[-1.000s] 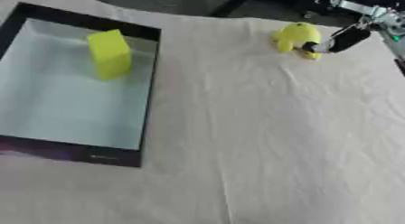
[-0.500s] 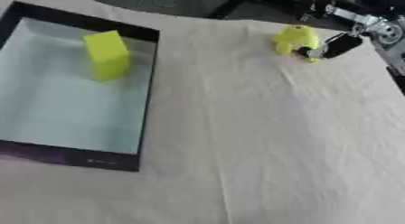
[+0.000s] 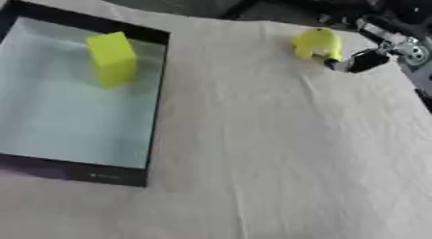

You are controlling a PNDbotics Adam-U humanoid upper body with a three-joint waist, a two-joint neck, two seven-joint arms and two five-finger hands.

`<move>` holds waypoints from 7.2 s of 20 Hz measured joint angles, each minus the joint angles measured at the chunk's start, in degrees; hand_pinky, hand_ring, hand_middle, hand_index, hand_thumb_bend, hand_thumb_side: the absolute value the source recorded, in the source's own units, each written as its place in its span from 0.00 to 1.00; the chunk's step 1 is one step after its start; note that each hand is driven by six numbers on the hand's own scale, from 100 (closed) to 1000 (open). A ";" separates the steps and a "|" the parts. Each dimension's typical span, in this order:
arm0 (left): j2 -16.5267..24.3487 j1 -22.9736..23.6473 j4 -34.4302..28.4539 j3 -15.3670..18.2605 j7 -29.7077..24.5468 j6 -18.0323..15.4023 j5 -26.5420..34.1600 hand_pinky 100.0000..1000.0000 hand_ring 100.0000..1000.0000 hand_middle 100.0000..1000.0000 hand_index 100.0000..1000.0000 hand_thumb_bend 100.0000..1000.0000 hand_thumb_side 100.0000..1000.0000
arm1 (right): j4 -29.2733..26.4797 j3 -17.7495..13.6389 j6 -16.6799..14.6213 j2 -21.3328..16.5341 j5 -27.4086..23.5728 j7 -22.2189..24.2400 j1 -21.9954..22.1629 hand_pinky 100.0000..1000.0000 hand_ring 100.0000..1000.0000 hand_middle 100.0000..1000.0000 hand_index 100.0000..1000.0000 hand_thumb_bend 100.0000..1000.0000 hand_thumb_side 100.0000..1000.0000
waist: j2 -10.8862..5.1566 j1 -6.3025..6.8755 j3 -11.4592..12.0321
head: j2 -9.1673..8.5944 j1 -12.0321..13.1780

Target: Pick up objects on the table and place them in the box.

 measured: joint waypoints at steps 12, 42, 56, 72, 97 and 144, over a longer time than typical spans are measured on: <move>-0.95 -0.03 0.96 0.00 -0.26 -0.76 0.02 0.68 0.48 0.69 0.68 0.02 0.57 | 0.41 -0.88 0.72 -0.26 -3.57 -1.69 1.19 0.95 1.00 1.00 0.87 0.06 0.00 | 1.33 0.18 0.79 | -0.99 -1.00; -2.00 1.61 3.55 0.39 -0.12 -3.70 -0.01 0.69 0.48 0.70 0.68 0.00 0.58 | 0.09 -5.33 -0.64 -2.38 -13.52 -13.86 7.18 0.99 1.00 1.00 0.93 0.22 0.00 | 3.29 -0.43 5.56 | -3.16 -2.96; -2.97 2.21 4.93 0.68 -0.17 -4.96 -0.01 0.69 0.47 0.70 0.68 0.00 0.60 | 1.90 -5.63 1.70 -2.33 -11.08 -16.26 8.29 0.94 1.00 1.00 0.88 0.12 0.00 | 4.60 -1.08 6.27 | -3.98 -3.78; -3.47 2.35 4.99 0.70 -0.52 -4.95 0.07 0.70 0.47 0.70 0.68 0.00 0.61 | -0.27 -5.74 0.95 -1.33 -10.67 -19.45 8.25 0.86 0.84 0.74 0.65 0.00 0.00 | 5.16 -1.31 6.19 | -3.99 -3.76; -2.23 5.61 1.50 1.90 0.25 1.51 0.29 0.70 0.48 0.70 0.68 0.01 0.60 | -31.76 4.18 3.88 -3.65 -24.48 -21.06 -2.82 0.80 0.73 0.61 0.55 0.00 0.00 | -8.17 3.32 -6.36 | 7.11 3.16; -2.50 -1.70 7.89 -1.81 -6.90 8.06 -1.85 0.71 0.47 0.70 0.67 0.01 0.65 | -21.44 26.41 13.57 32.27 -1.03 -3.34 -21.16 0.83 0.74 0.70 0.57 0.00 0.00 | -9.99 -0.93 7.52 | 9.63 -6.75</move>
